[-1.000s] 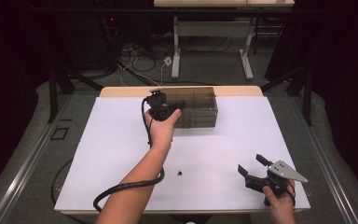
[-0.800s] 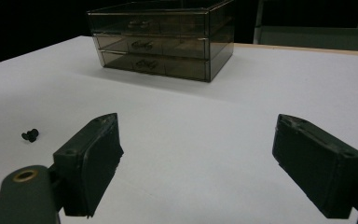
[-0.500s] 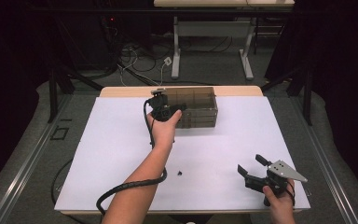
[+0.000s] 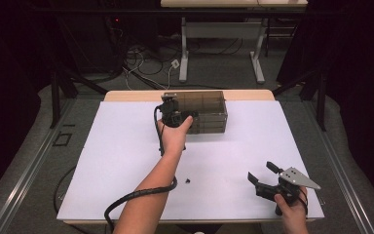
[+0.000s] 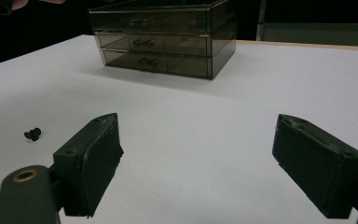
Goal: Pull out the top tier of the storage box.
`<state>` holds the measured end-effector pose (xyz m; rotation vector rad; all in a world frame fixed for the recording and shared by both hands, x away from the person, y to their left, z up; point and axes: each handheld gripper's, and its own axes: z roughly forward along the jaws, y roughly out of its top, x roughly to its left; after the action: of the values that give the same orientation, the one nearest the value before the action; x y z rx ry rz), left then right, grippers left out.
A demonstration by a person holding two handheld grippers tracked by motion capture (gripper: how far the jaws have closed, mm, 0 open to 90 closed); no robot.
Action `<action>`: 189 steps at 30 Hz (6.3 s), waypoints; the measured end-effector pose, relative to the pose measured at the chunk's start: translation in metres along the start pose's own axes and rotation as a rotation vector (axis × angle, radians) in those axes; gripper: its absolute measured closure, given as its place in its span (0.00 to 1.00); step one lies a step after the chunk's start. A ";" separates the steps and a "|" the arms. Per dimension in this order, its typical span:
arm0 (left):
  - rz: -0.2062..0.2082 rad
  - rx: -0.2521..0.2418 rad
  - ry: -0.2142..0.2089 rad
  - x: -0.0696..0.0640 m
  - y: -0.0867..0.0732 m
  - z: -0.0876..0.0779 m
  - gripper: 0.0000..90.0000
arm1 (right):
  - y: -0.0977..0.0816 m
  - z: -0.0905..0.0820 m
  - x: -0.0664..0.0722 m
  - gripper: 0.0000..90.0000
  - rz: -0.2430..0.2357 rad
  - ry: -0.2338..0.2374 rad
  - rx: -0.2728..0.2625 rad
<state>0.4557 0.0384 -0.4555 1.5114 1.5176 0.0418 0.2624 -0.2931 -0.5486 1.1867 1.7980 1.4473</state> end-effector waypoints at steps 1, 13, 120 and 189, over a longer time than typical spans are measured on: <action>-0.007 0.000 -0.003 0.000 -0.001 0.001 0.59 | 0.000 0.000 -0.001 0.16 -0.004 0.000 -0.002; -0.086 0.033 -0.007 -0.002 -0.013 0.012 0.61 | 0.000 0.000 -0.001 0.16 0.008 0.001 0.006; -0.334 -0.074 -0.072 0.019 -0.046 0.051 0.91 | -0.001 0.002 -0.001 0.16 0.025 0.020 0.010; -0.319 -0.031 -0.156 0.020 -0.068 0.027 0.80 | -0.002 0.004 -0.002 0.16 0.028 0.031 0.034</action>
<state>0.4255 0.0228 -0.5239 1.2039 1.6052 -0.2332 0.2661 -0.2928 -0.5515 1.2166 1.8406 1.4639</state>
